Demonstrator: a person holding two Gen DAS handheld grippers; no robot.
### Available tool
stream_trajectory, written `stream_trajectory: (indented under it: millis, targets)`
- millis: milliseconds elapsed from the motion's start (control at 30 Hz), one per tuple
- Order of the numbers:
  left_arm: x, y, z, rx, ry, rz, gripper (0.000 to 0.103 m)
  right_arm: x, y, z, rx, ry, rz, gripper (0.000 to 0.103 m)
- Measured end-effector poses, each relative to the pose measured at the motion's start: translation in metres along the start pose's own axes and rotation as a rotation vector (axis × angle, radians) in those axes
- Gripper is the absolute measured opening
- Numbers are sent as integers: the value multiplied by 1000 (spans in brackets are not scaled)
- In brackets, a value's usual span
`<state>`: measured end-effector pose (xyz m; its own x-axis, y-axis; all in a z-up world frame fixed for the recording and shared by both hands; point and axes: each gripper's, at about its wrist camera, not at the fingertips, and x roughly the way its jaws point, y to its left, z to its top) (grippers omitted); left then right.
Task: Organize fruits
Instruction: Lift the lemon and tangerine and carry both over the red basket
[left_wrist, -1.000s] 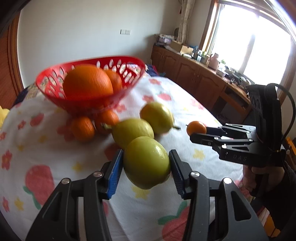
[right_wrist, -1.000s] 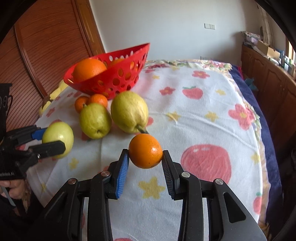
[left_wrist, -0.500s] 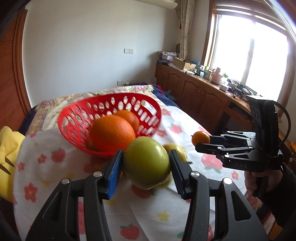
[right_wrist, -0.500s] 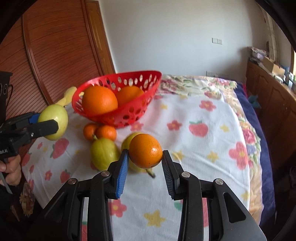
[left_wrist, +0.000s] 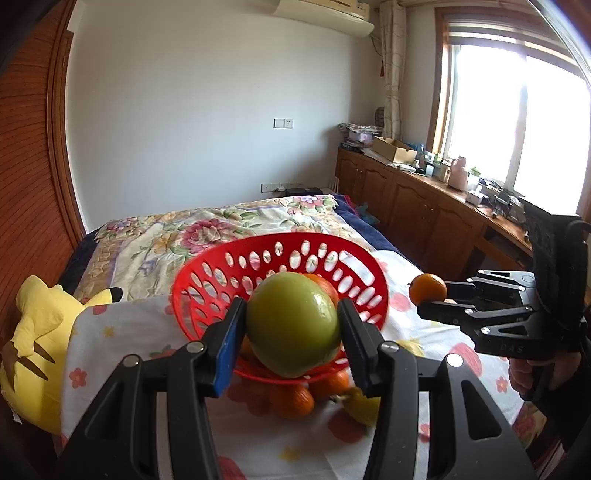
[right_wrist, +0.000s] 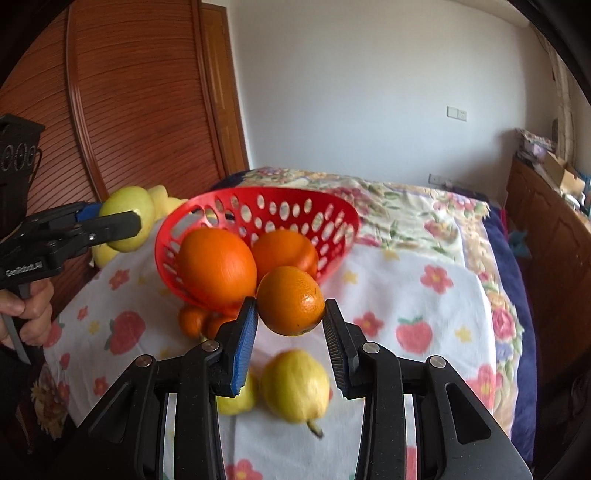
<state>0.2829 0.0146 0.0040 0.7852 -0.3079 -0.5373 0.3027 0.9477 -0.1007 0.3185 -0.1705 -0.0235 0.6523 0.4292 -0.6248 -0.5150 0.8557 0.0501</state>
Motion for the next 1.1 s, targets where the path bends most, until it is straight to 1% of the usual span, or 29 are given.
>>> stream_trajectory:
  millis: [267, 367, 467, 700, 1100]
  targets:
    - [25, 22, 13, -16, 9, 32, 49, 32, 5, 18, -8, 7, 34, 36]
    - [34, 31, 16, -35, 7, 42, 49, 45, 7, 20, -15, 19, 45, 36]
    - [39, 33, 17, -34, 5, 44, 49, 52, 8, 21, -21, 28, 47, 36]
    - [59, 40, 24, -33, 24, 56, 49, 61, 11, 20, -22, 44, 48, 36]
    - [86, 45, 21, -41, 101, 71, 49, 67, 18, 17, -25, 51, 37, 36]
